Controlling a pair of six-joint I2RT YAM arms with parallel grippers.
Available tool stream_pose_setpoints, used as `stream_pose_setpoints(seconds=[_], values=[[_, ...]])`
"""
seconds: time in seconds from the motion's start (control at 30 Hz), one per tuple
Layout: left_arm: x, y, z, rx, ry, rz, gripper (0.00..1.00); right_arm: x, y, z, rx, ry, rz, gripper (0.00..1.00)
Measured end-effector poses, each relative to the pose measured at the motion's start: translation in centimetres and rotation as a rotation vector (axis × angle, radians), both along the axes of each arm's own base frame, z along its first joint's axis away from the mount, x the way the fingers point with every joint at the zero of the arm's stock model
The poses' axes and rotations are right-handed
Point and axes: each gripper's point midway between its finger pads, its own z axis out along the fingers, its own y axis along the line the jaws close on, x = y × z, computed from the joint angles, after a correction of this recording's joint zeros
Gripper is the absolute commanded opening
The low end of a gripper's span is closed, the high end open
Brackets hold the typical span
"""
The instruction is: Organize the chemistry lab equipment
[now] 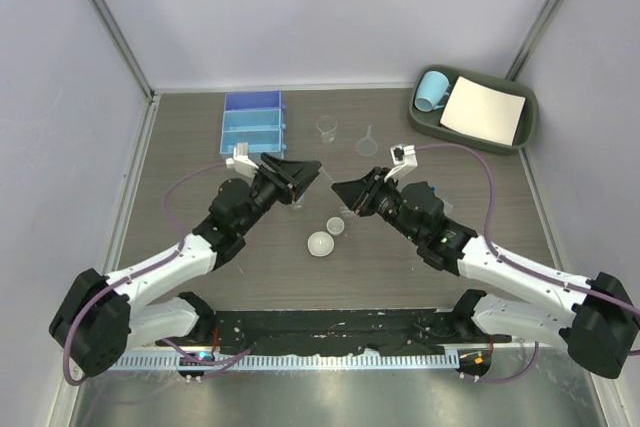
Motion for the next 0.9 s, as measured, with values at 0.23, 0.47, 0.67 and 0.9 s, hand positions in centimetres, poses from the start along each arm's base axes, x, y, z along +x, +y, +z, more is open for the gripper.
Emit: stream_pose_setpoints(seconds=[0.23,0.47,0.67,0.9], values=[[-0.3,-1.3,4.3,0.144,-0.082,-0.087,0.54,0.1,-1.9,1.7,-0.096,-0.002,-0.057,0.01],[-1.8,-0.7,6.3,0.356,-0.121,-0.147,0.55,0.6,-5.9,4.6,-0.327,0.053,-0.191,0.01],[-3.6,0.9,4.0,0.491,-0.080,-0.181,0.56,0.5,-9.6,3.9,-0.541,0.147,-0.285,0.03],[-5.3,1.4,1.5,0.541,-0.051,-0.247,0.56,0.1,-15.9,-1.0,-0.755,0.372,-0.365,0.03]])
